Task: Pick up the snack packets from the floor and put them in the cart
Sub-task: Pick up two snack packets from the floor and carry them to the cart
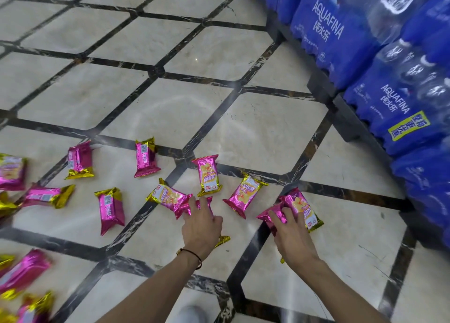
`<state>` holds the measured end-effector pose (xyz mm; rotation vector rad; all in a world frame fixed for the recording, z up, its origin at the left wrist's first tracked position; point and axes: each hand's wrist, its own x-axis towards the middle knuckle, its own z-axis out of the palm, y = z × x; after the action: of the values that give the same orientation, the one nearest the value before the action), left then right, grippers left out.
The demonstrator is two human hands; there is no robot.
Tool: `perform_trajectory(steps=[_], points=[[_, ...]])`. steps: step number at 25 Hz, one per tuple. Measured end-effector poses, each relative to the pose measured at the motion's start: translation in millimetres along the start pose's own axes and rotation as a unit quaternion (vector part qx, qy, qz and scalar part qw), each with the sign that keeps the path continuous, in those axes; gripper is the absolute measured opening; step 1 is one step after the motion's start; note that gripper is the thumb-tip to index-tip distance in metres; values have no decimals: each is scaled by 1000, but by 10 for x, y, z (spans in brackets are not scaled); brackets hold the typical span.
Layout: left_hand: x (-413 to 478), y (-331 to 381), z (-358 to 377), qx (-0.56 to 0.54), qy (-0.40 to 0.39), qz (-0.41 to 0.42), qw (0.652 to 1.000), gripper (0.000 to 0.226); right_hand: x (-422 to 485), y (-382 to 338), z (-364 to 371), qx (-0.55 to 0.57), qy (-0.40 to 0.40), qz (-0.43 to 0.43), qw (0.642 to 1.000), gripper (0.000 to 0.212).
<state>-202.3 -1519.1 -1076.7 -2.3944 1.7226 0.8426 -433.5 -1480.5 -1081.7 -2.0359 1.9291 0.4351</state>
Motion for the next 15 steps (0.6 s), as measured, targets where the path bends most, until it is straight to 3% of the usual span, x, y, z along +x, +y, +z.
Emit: perform_trajectory(steps=[4, 7, 11, 15], points=[[-485, 264, -735, 13, 11, 50, 999, 53, -348, -51, -900, -19, 66, -18, 997, 63], [-855, 531, -1365, 24, 9, 80, 996, 54, -631, -47, -1662, -23, 63, -14, 998, 58], [-1465, 1022, -2463, 47, 26, 127, 991, 63, -1109, 98, -2867, 6, 114, 19, 993, 55], [-1987, 1483, -3575, 37, 59, 164, 984, 56, -1524, 170, -4061, 22, 164, 41, 985, 51]])
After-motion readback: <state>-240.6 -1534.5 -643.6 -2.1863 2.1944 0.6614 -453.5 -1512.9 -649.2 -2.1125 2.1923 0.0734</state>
